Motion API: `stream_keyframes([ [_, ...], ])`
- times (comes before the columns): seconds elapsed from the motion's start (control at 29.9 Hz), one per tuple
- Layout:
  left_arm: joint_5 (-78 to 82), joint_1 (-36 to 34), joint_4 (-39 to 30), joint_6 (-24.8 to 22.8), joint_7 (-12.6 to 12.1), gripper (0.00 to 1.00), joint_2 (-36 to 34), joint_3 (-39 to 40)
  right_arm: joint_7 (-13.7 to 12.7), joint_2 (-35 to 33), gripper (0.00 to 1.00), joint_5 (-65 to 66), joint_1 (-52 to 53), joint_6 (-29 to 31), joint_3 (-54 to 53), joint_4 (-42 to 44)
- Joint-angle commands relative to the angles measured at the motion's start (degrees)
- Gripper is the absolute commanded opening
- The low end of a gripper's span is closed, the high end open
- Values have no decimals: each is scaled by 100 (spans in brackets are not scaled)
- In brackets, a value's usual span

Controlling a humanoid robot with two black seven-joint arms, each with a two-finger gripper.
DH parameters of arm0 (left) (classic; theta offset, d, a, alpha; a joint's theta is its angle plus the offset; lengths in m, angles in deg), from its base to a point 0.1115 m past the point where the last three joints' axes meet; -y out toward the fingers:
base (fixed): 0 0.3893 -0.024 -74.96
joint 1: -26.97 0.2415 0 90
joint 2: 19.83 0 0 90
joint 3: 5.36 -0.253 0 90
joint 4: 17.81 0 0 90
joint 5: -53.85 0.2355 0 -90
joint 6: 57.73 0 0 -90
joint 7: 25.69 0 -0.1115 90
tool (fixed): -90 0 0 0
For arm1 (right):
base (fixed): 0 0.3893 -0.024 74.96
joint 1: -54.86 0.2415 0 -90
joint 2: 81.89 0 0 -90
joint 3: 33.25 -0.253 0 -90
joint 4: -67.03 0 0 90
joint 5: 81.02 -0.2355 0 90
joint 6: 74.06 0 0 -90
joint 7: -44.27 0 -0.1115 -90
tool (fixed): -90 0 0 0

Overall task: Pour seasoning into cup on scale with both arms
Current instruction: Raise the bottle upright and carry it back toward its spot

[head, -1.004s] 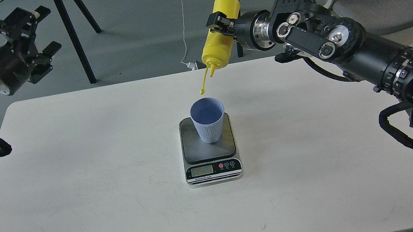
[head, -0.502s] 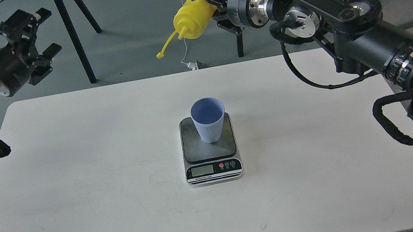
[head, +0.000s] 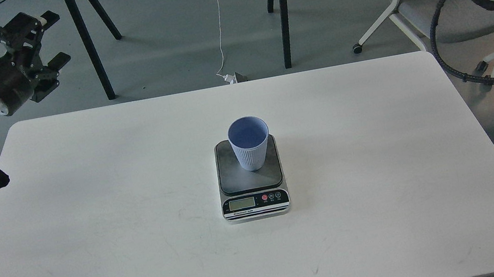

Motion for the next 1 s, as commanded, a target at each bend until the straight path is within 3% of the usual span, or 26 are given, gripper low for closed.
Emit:
stream_keyframes([
  [0.0,-2,89,0,0,0,99,-18,-39,-119,-587,21,-1262,-672,2,-99,-337],
  [0.23,7,125,-9,0,0,99,17,-47,-119,-949,21,-2741,-2692,2,-1046,-1531],
  [0.43,7,116,-9,0,0,99,70,-47,-111,-581,22,-3041,-4249,2,-2084,-2622],
  [0.97,24,134,-17,0,0,99,44,-47,-49,756,22,-3023,-5208,2,-2358,-2659],
])
